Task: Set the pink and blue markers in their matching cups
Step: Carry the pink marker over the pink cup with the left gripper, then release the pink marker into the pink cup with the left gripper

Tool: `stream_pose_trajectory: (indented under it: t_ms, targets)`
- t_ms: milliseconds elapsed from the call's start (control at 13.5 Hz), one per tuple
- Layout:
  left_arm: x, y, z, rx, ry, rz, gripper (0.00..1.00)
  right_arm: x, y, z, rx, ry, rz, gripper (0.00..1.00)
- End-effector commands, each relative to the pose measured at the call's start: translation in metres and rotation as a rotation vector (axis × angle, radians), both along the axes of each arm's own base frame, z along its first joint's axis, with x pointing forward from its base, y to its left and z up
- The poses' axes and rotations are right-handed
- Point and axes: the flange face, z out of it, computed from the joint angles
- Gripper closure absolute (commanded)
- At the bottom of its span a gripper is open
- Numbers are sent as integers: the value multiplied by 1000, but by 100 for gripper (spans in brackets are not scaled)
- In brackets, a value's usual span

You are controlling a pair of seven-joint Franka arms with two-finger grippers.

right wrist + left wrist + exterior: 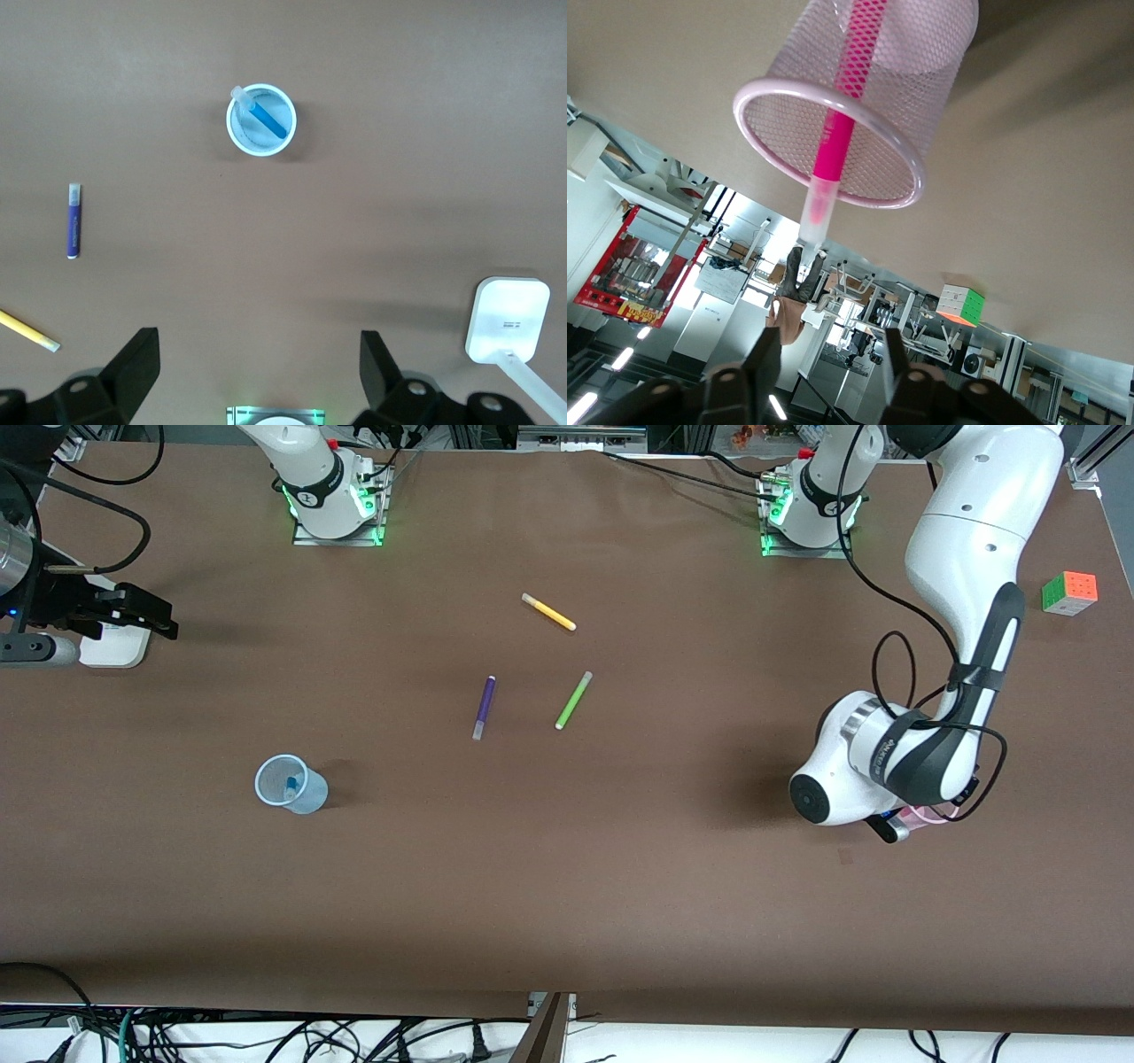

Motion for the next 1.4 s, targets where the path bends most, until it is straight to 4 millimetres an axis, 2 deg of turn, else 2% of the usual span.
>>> stream_pose_trajectory:
  t_ms: [0,148,369,591,738,812,960,1107,1181,1329]
  targets:
    - [6,3,20,39,-100,34,0,5,-3,8,-20,-11,1,0]
    - [6,-4,47,-17,-142,80,0,6,-1,6,-22,-7,4,0]
    - [16,-24,114,-208,-279,241,0,6,-2,6,-24,-8,1,0]
    - [25,-27,196,-432,-388,372,0,6,-1,7,-23,-13,1,0]
    - [24,-21,249,-610,-442,462,0,6,-1,7,-21,-13,0,0]
    - [21,-4,271,-714,-459,530,0,7,-2,6,-20,-11,-2,0]
    - [0,16,326,-853,-541,604,0,6,-2,7,-19,-11,-8,0]
    - [-30,46,361,-909,-674,649,0,6,-3,7,-20,-10,-15,0]
    - [-47,47,364,-915,-713,639,0,6,-3,6,-18,-8,-16,0]
    - [-81,33,360,-916,-753,602,0,6,-3,7,-18,-10,-16,0]
